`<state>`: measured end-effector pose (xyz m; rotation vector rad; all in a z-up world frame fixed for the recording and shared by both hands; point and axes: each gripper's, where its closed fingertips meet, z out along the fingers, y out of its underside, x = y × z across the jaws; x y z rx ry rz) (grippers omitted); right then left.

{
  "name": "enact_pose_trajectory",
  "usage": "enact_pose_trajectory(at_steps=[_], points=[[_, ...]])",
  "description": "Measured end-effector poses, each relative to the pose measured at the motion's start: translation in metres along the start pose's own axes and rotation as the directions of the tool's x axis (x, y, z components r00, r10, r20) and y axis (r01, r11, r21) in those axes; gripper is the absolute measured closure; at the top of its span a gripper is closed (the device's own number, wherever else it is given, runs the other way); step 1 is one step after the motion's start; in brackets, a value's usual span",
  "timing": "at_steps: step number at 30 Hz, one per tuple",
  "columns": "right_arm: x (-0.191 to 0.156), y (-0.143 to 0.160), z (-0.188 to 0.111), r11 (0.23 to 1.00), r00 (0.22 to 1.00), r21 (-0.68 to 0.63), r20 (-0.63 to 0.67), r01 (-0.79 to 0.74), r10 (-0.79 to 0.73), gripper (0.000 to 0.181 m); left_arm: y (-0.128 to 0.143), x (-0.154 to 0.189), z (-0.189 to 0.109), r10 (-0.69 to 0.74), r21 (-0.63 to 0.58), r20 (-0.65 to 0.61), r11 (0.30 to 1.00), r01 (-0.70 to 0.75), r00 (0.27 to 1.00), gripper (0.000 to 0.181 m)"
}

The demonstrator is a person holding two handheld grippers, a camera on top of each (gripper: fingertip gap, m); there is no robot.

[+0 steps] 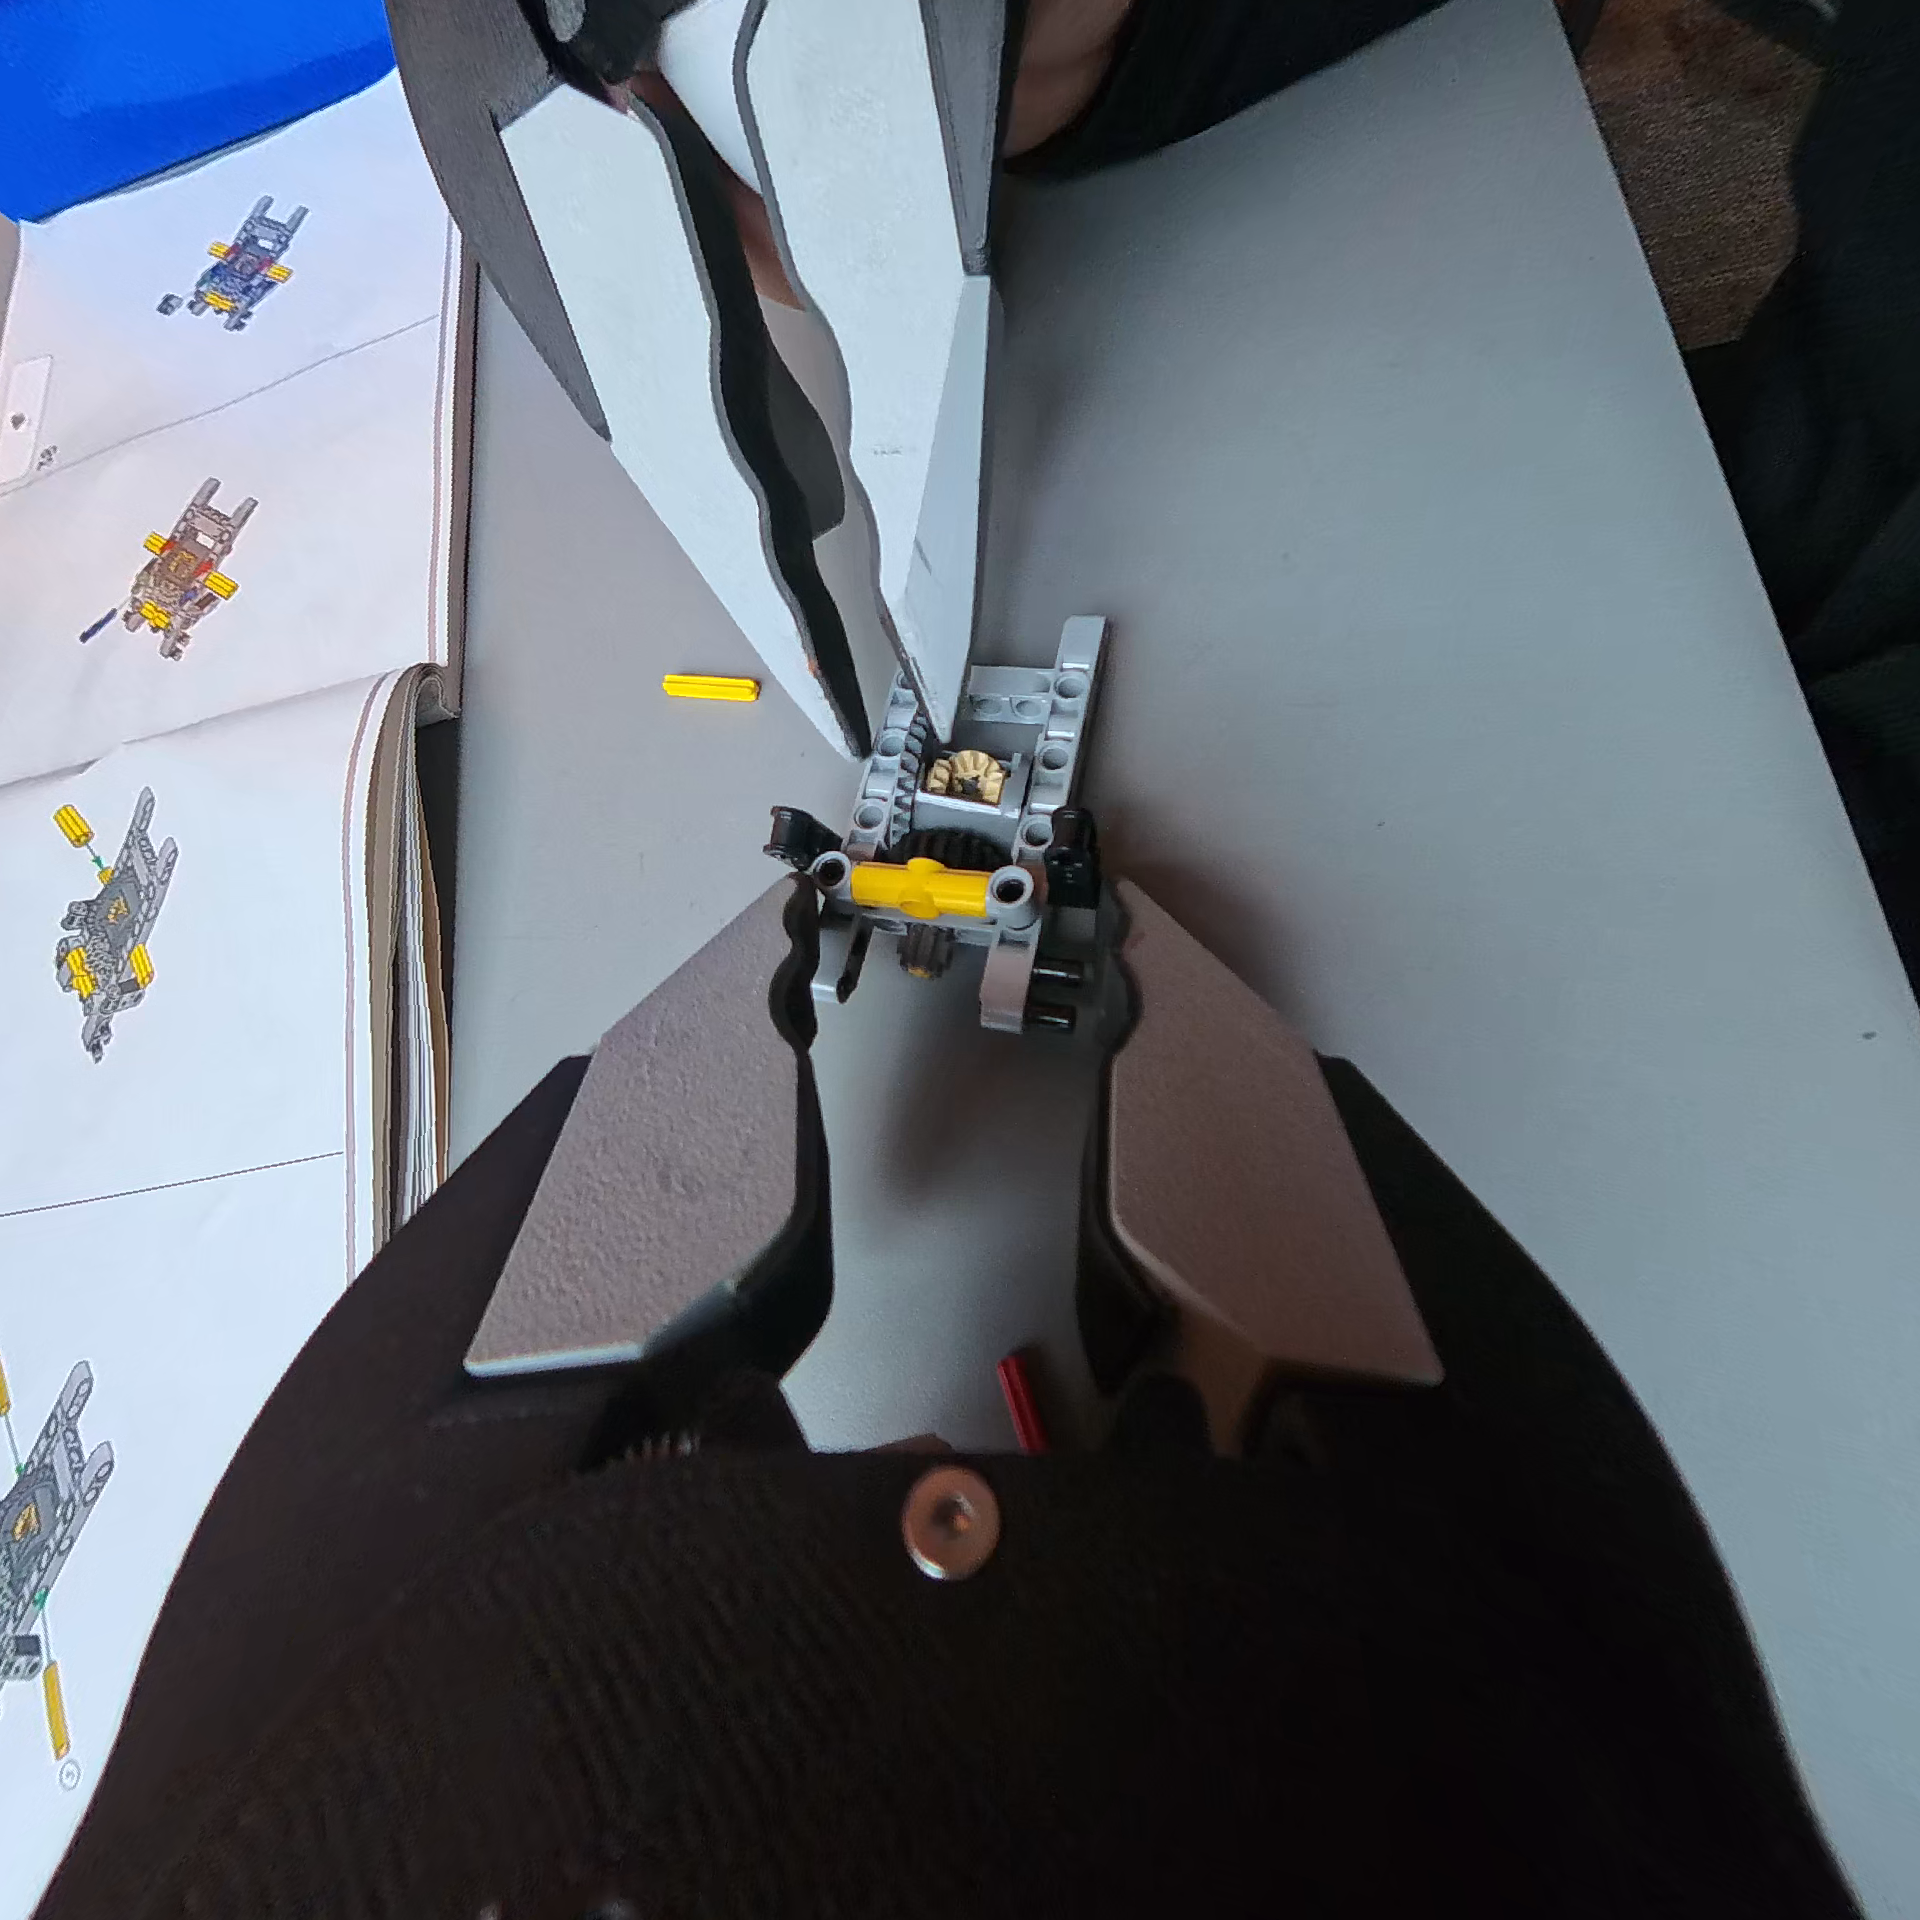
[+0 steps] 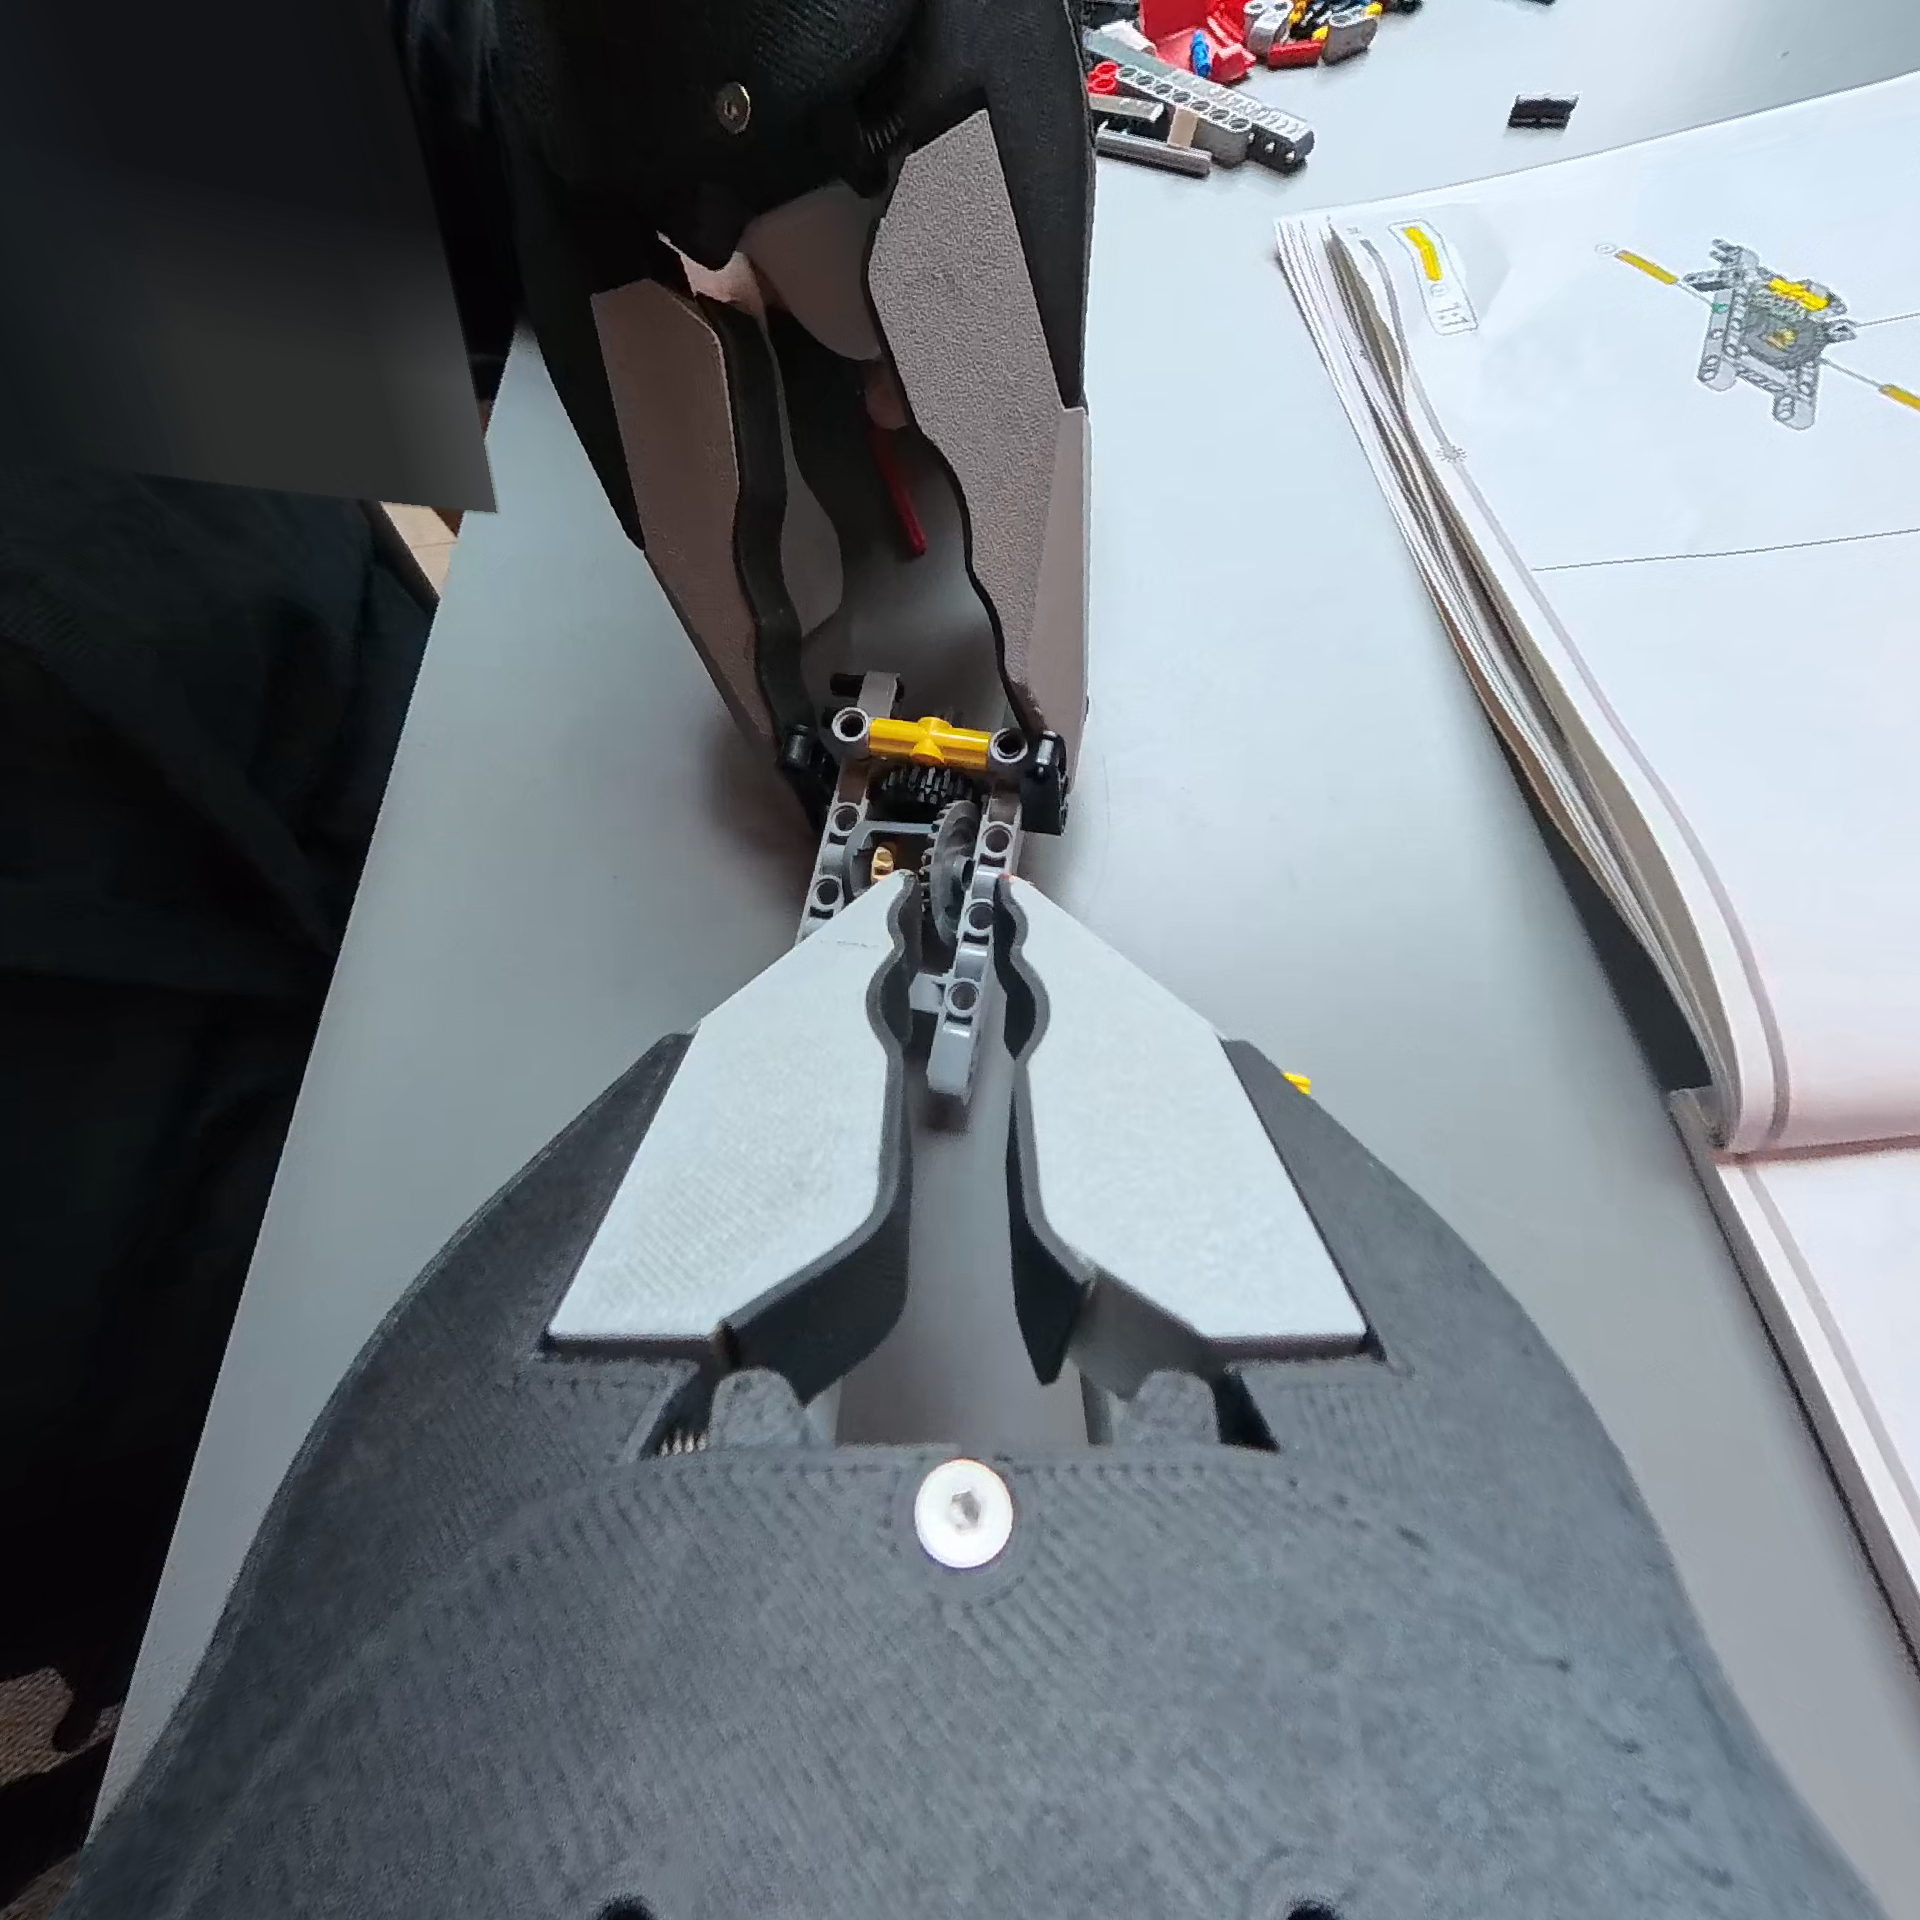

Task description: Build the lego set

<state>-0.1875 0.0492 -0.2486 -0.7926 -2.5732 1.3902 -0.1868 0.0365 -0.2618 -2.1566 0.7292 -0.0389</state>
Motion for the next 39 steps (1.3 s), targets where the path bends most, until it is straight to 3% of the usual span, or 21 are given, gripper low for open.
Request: enact_pose_trajectory(at_steps=[4,15,24,28,39], points=[[0.001,0.0,0.0,1.0,1.0,-0.009,-0.021,0.0,0.0,0.168,0.0,0.0,0.0,0.006,0.001,0.004,1.0,-0.006,1.0,0.13],[-0.003,-0.001,0.001,0.996,0.995,-0.025,-0.048,0.082,-0.084,0.181,-0.002,0.0,-0.001,0.036,0.008,0.022,0.999,-0.036,0.999,0.13],[-0.005,-0.001,0.0,0.991,0.989,-0.044,-0.072,0.129,-0.132,0.165,-0.002,0.0,0.0,0.039,0.008,0.025,0.999,-0.04,0.999,0.13],[-0.011,-0.01,-0.007,0.992,0.99,0.017,-0.064,0.128,-0.127,0.153,-0.001,-0.001,0.0,0.028,0.005,0.028,1.0,-0.028,0.999,0.13],[-0.009,-0.001,0.005,0.982,0.972,-0.083,-0.152,0.169,-0.18,0.163,-0.001,-0.002,0.0,0.01,0.0,0.031,1.0,-0.01,0.999,0.13]])
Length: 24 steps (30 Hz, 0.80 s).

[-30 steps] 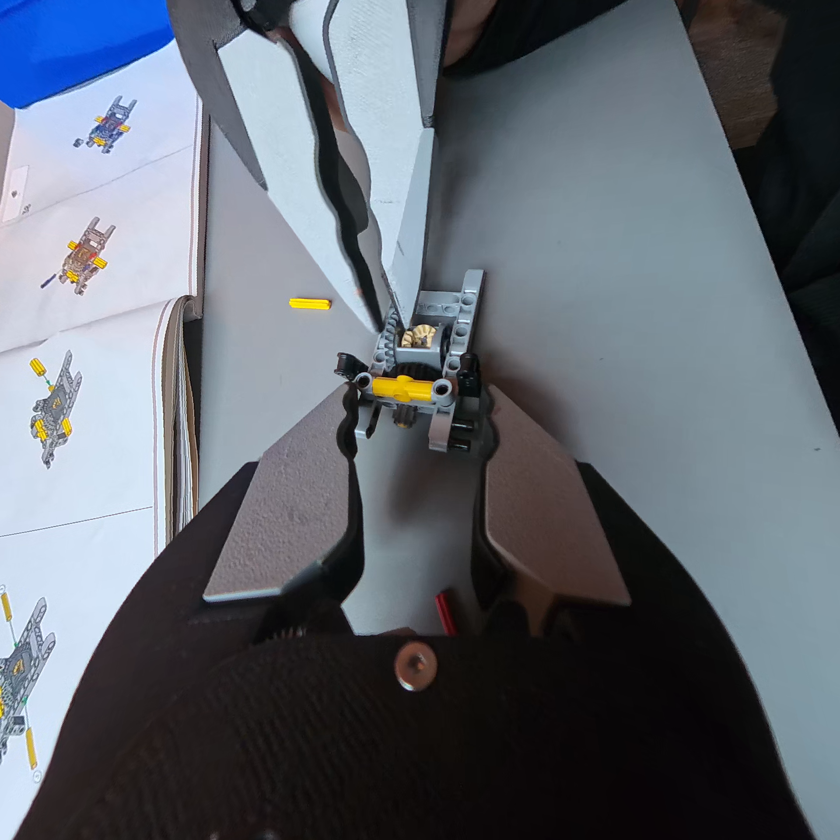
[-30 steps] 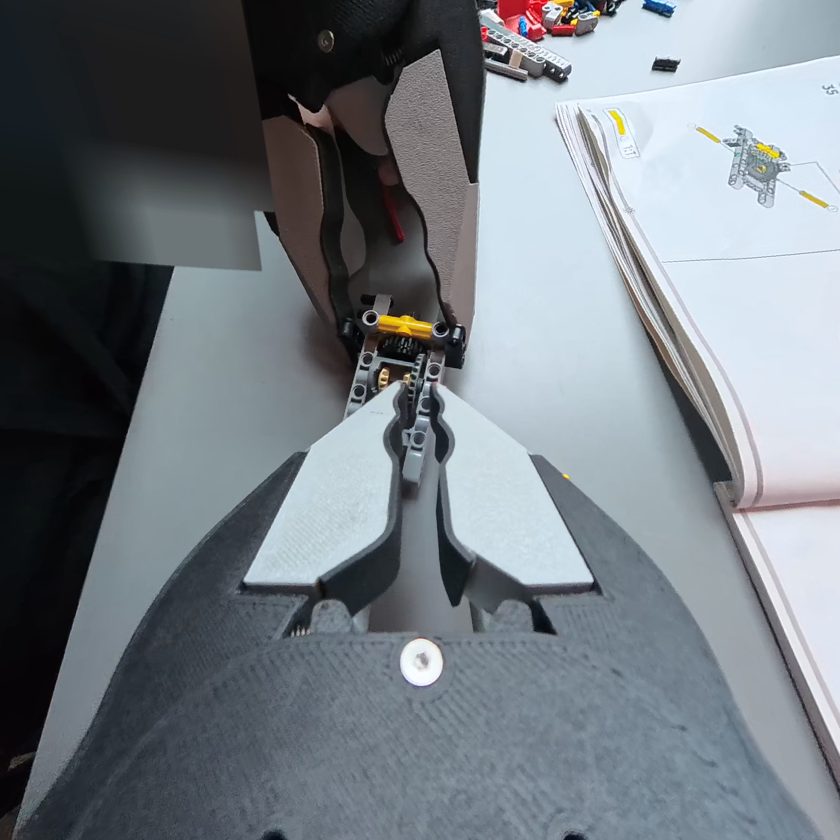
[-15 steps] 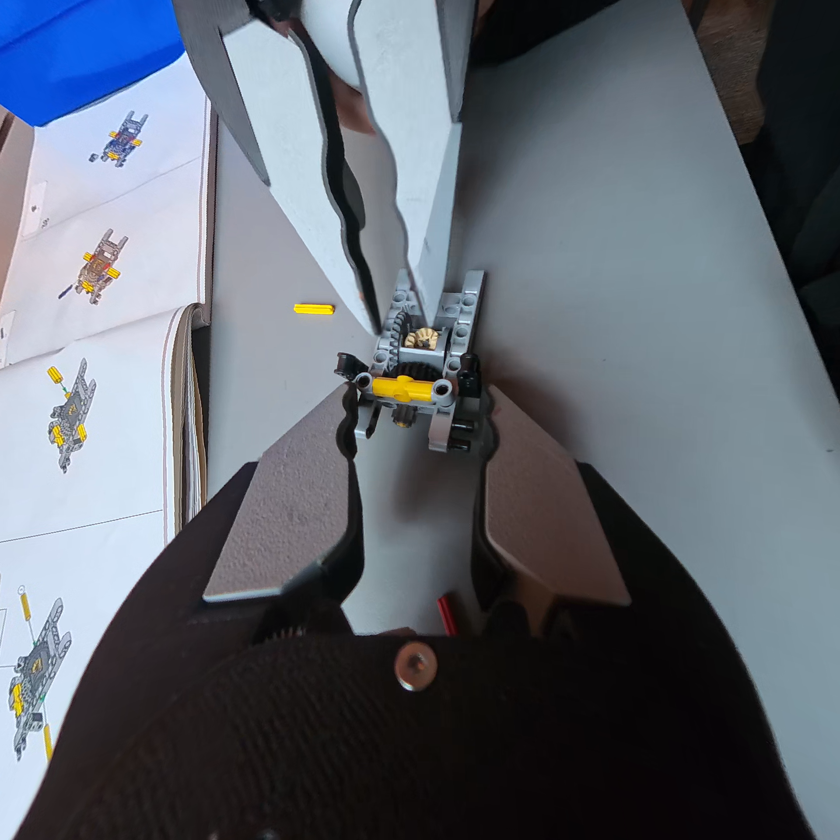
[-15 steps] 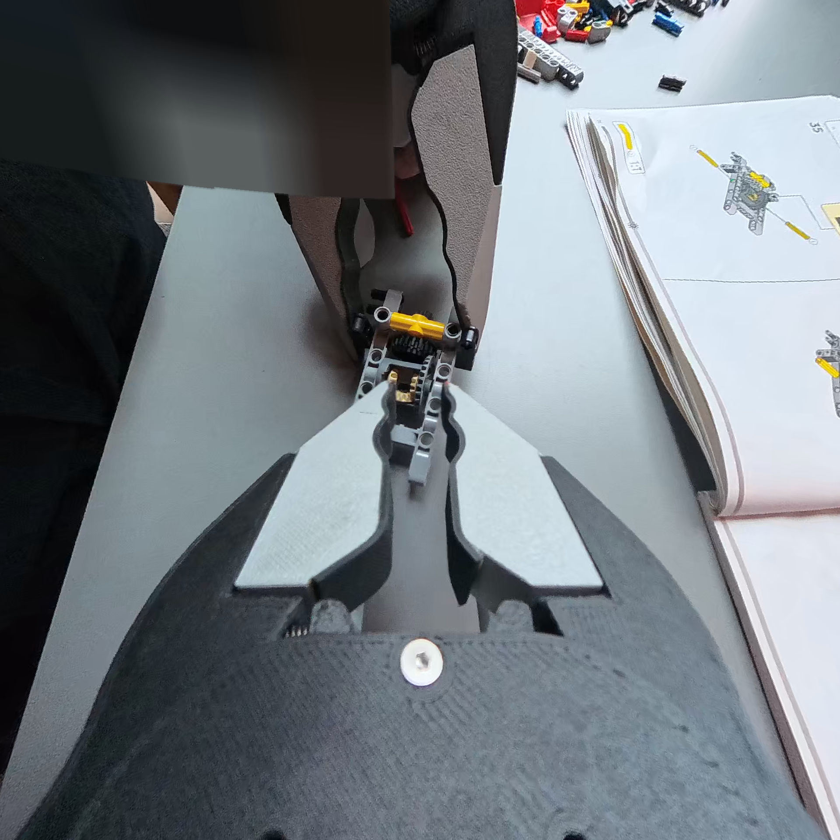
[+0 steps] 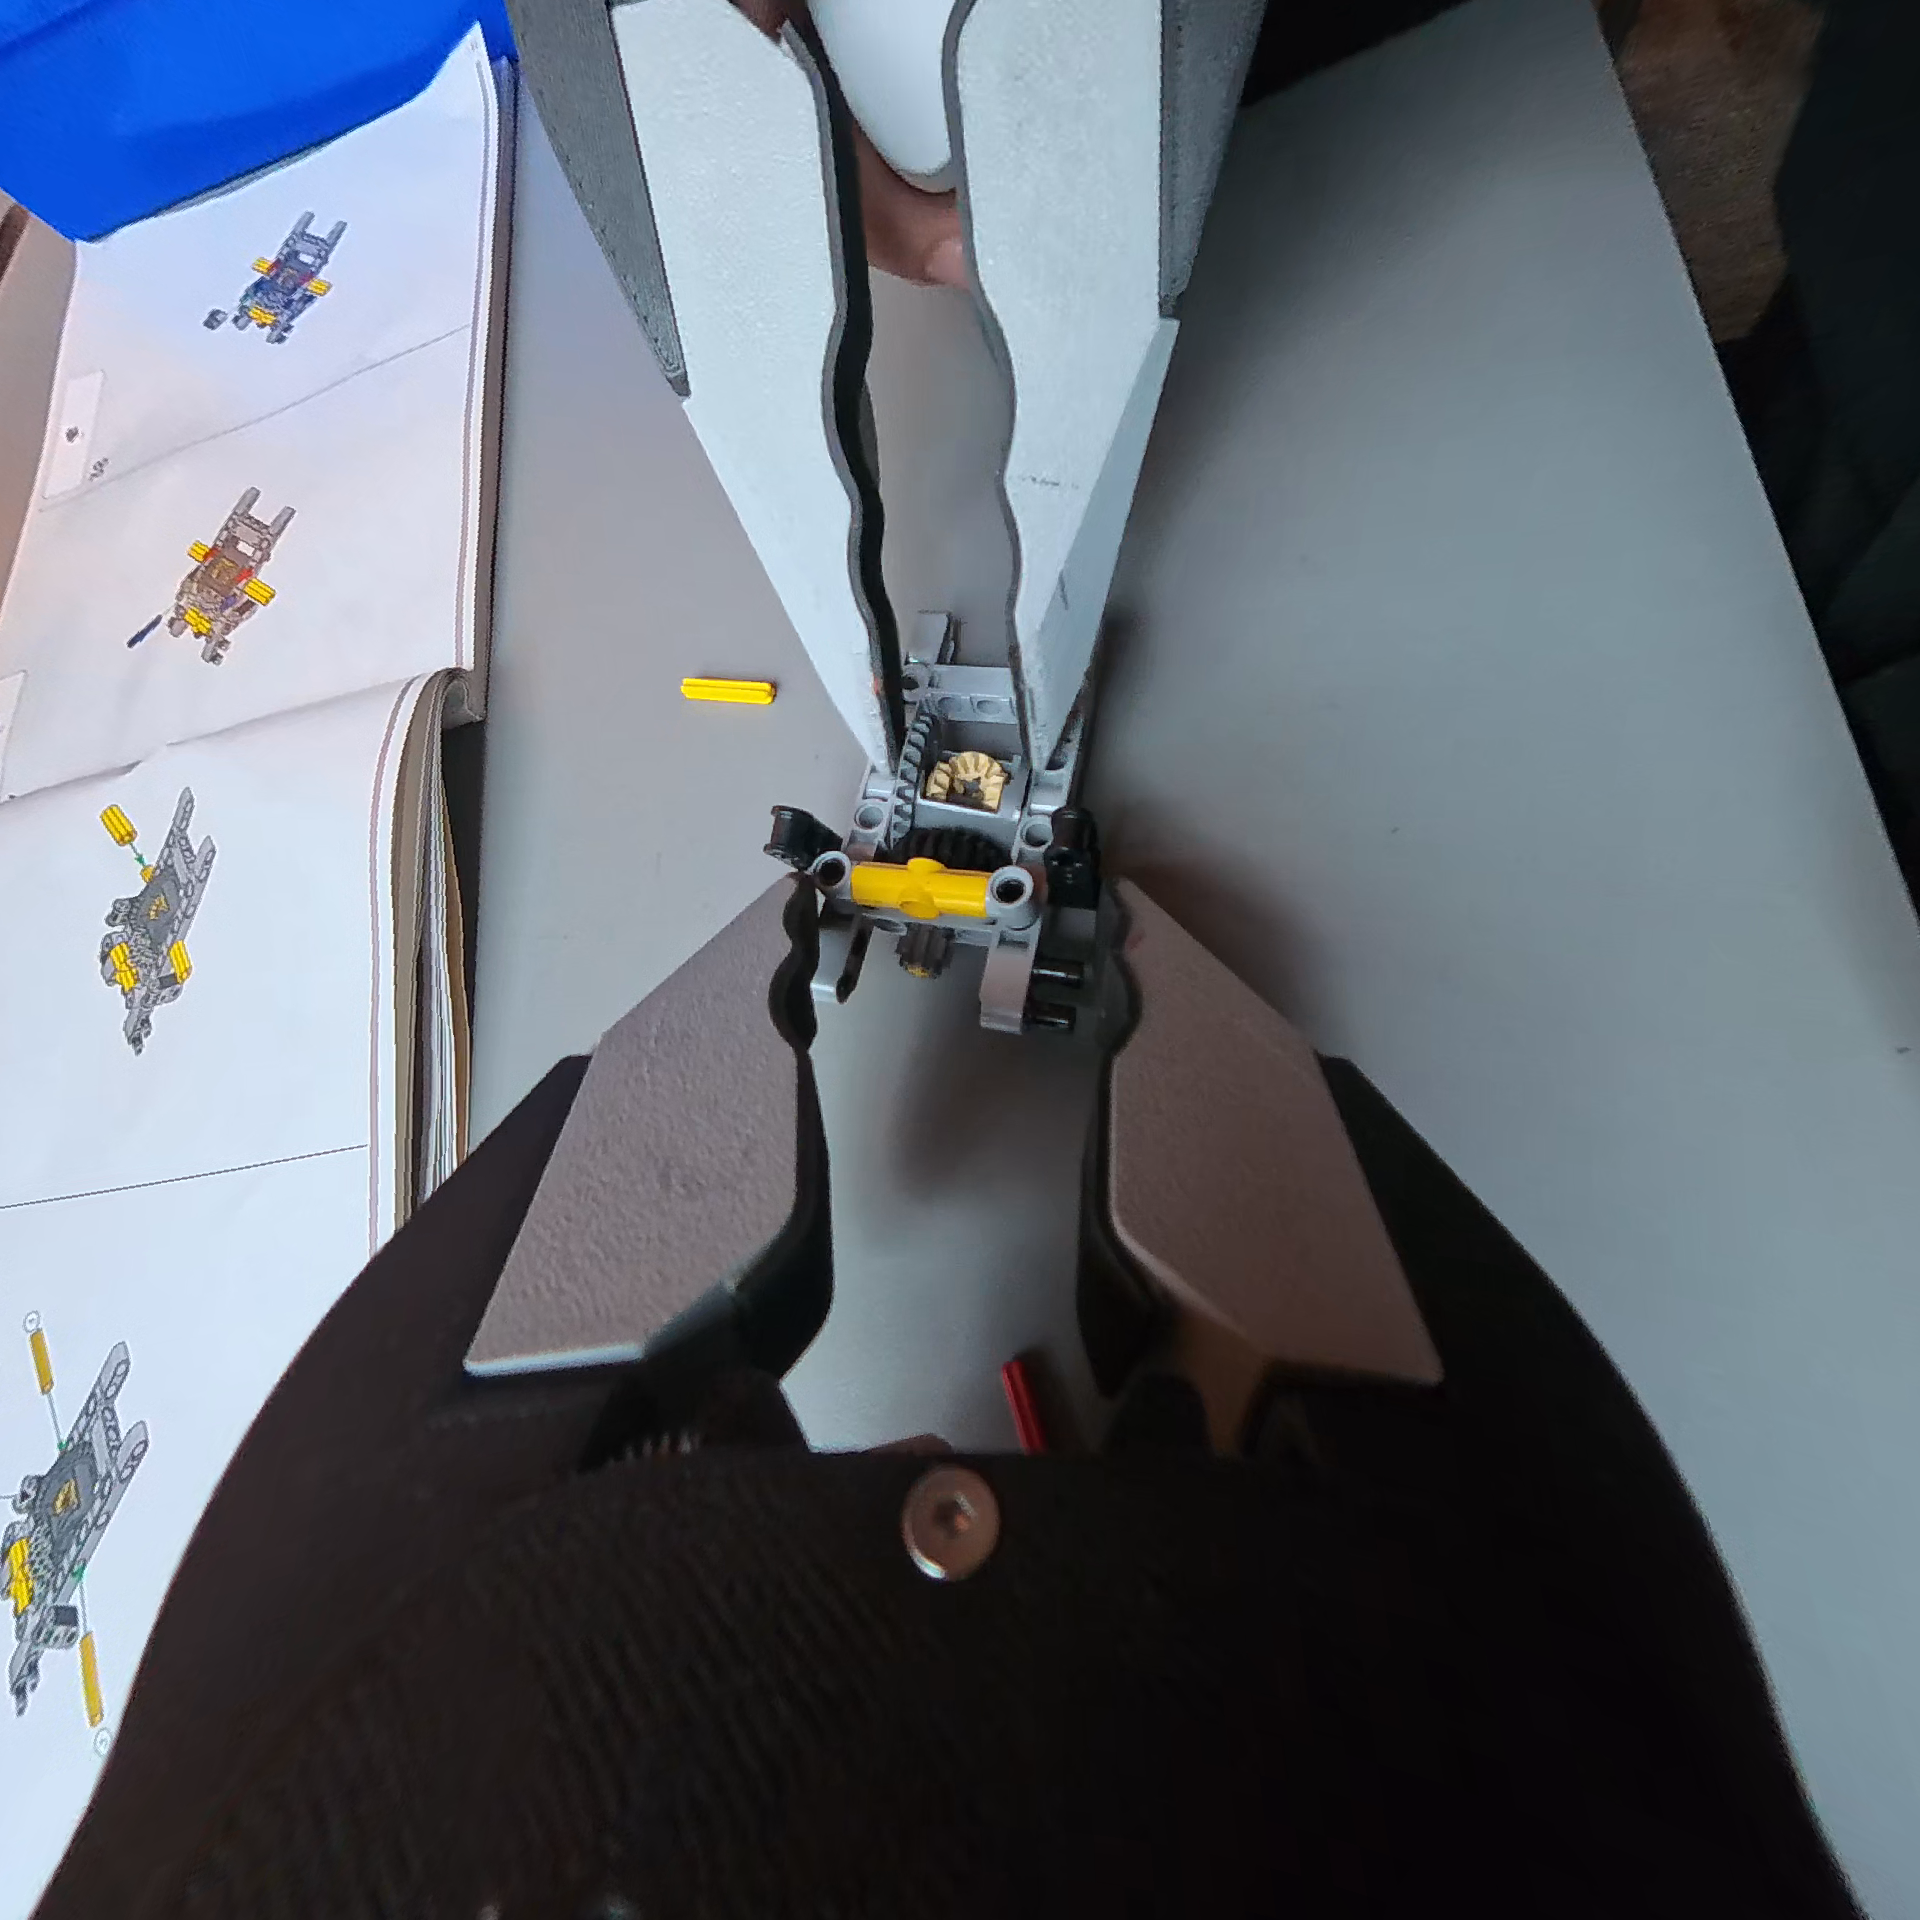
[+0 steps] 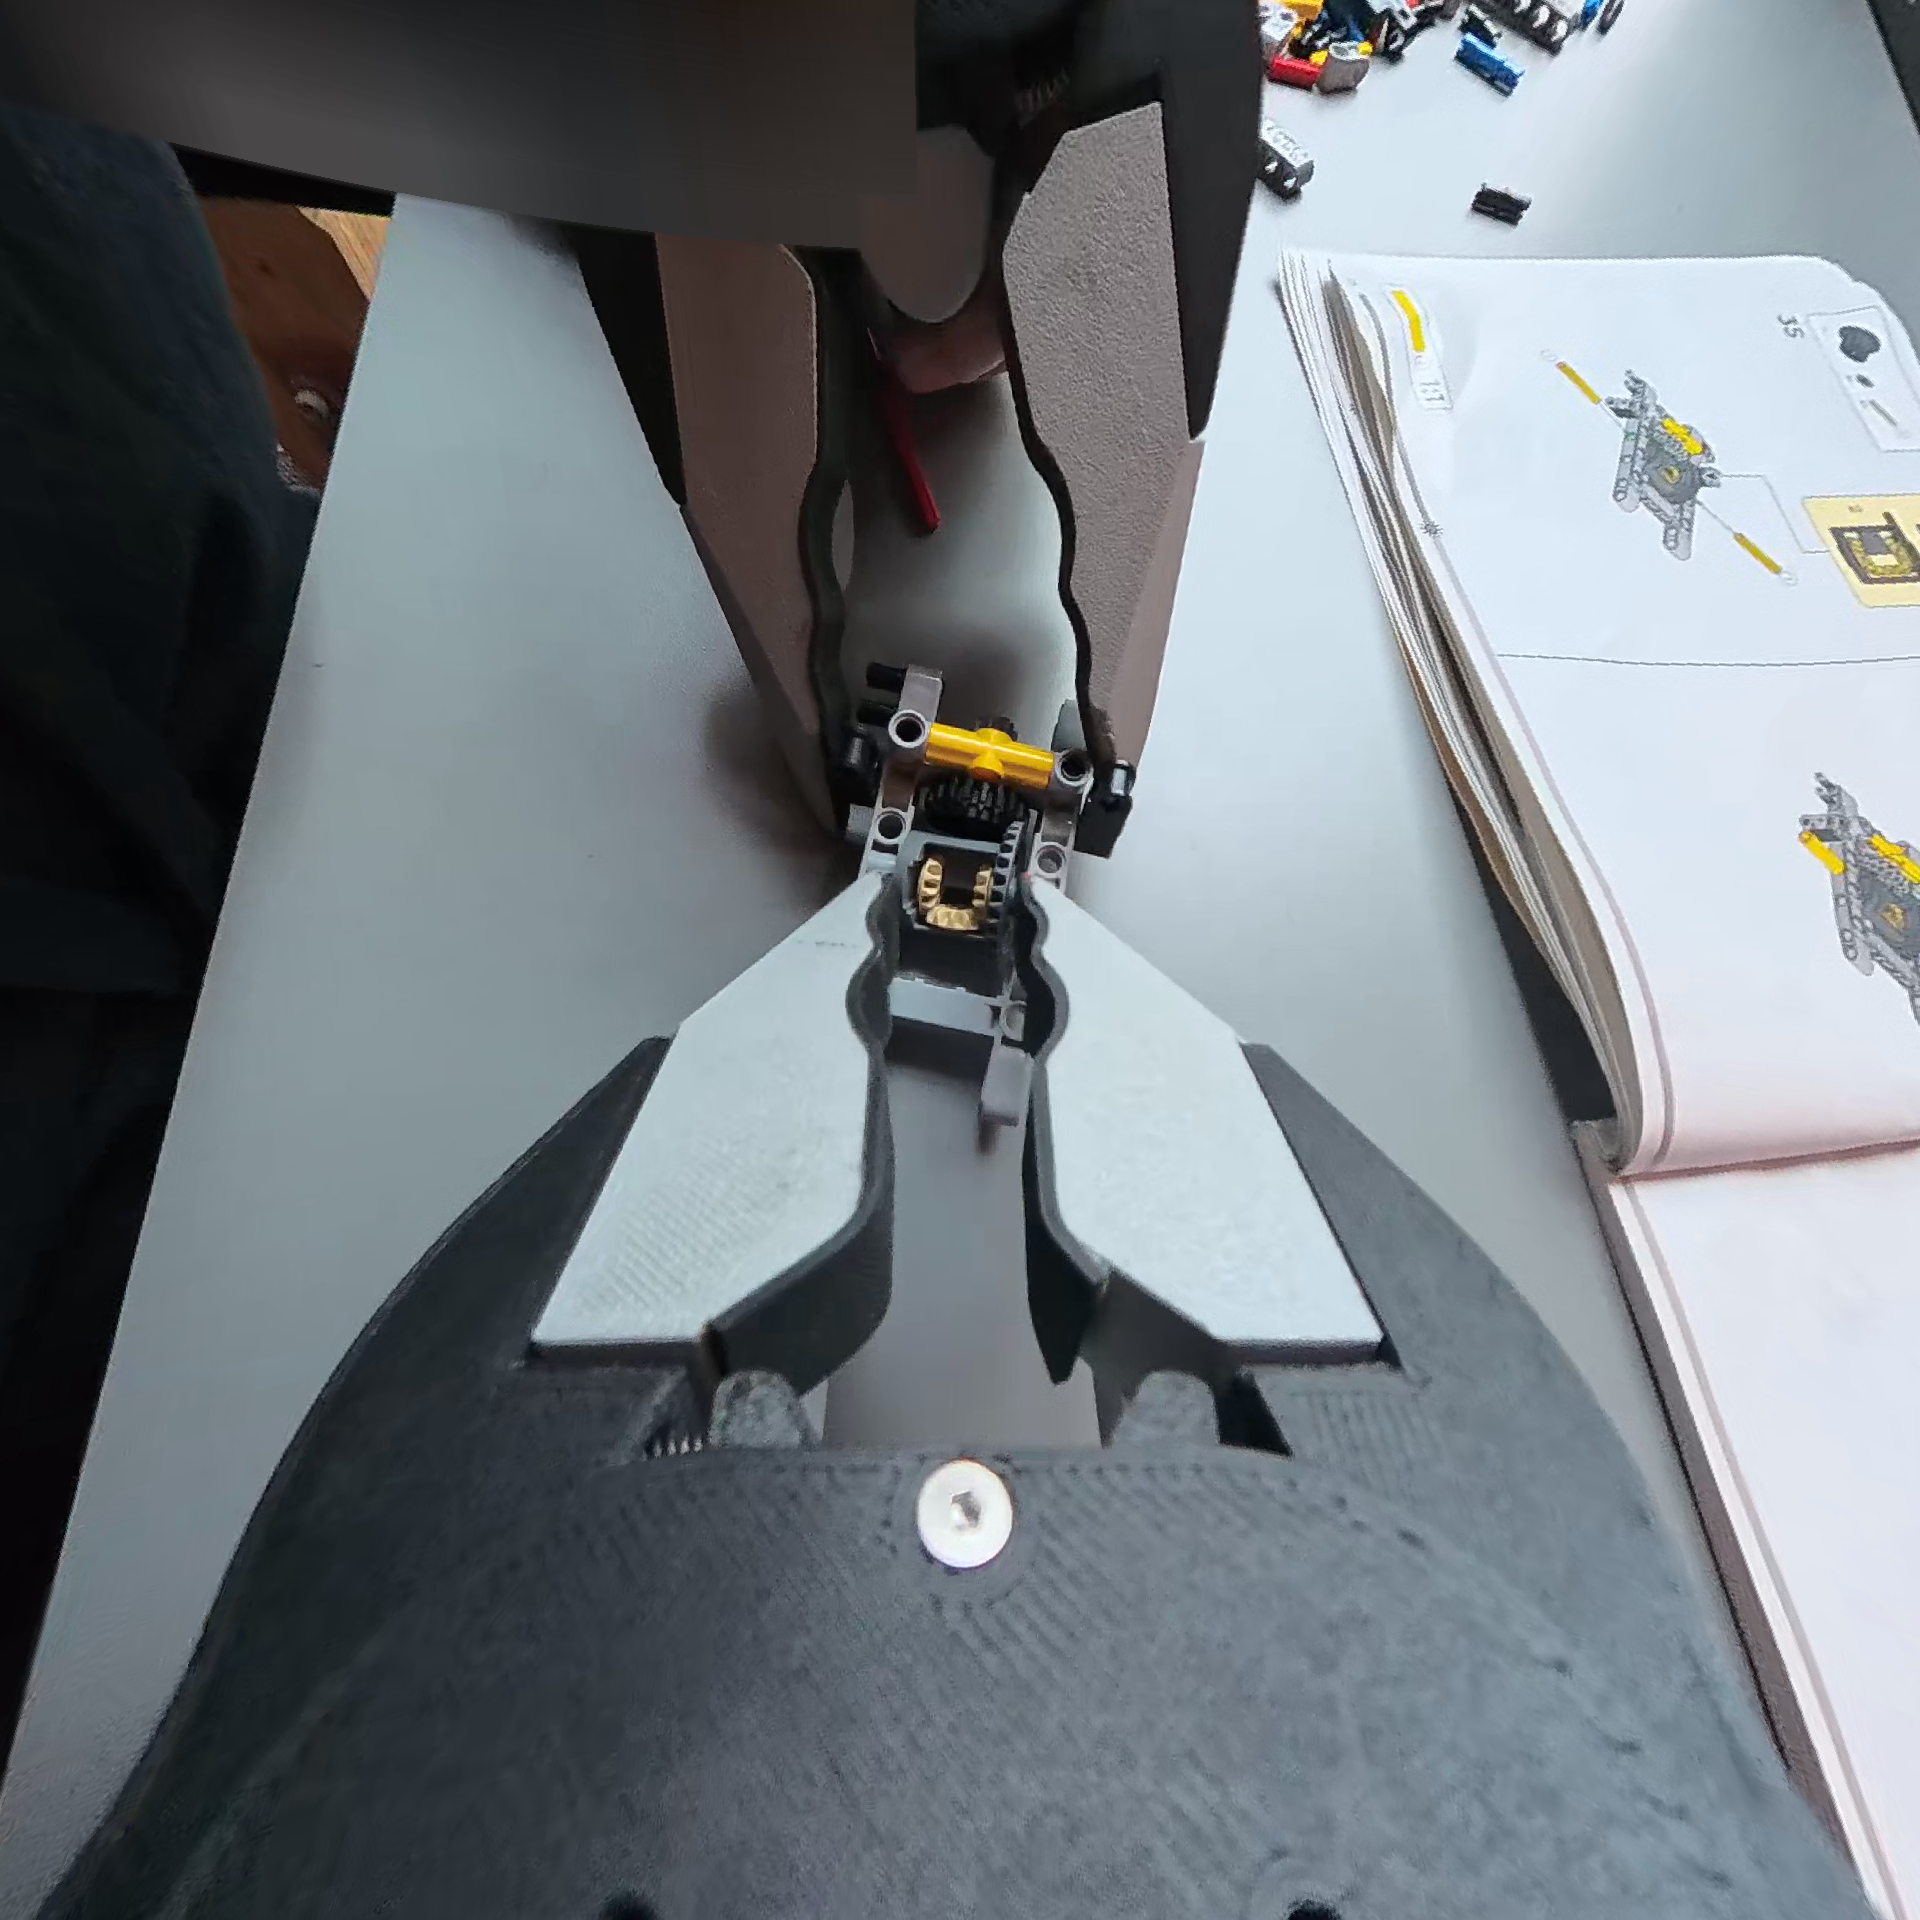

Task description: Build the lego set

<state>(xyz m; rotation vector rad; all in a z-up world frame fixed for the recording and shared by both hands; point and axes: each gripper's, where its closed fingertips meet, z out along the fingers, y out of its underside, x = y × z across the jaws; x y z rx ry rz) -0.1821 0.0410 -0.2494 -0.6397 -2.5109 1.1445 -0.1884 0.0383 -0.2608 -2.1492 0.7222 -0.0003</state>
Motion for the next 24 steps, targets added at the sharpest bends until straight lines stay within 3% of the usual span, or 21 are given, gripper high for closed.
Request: enact_pose_trajectory(at_steps=[10,15,20,22,24], points=[[0.017,-0.002,-0.018,0.991,0.994,0.074,0.017,-0.112,0.111,0.157,0.0,0.0,0.0,0.002,0.001,-0.002,1.0,-0.002,1.0,0.13],[0.049,0.026,-0.033,0.973,0.972,-0.008,-0.048,-0.232,0.232,0.16,0.0,0.0,0.0,0.001,0.001,-0.004,1.0,-0.001,1.0,0.13],[0.072,0.054,-0.042,0.883,0.893,-0.136,-0.029,-0.449,0.449,0.166,0.0,0.0,0.0,0.002,0.001,-0.003,1.0,-0.002,1.0,0.13],[0.066,0.045,-0.042,0.885,0.891,-0.151,0.05,-0.44,0.452,0.165,0.0,0.001,0.0,0.003,0.001,-0.002,1.0,-0.003,1.0,0.13],[0.065,0.046,-0.044,0.936,0.949,-0.193,0.056,-0.295,0.31,0.168,0.0,0.001,0.0,0.004,0.002,-0.003,1.0,-0.004,1.0,0.13]])
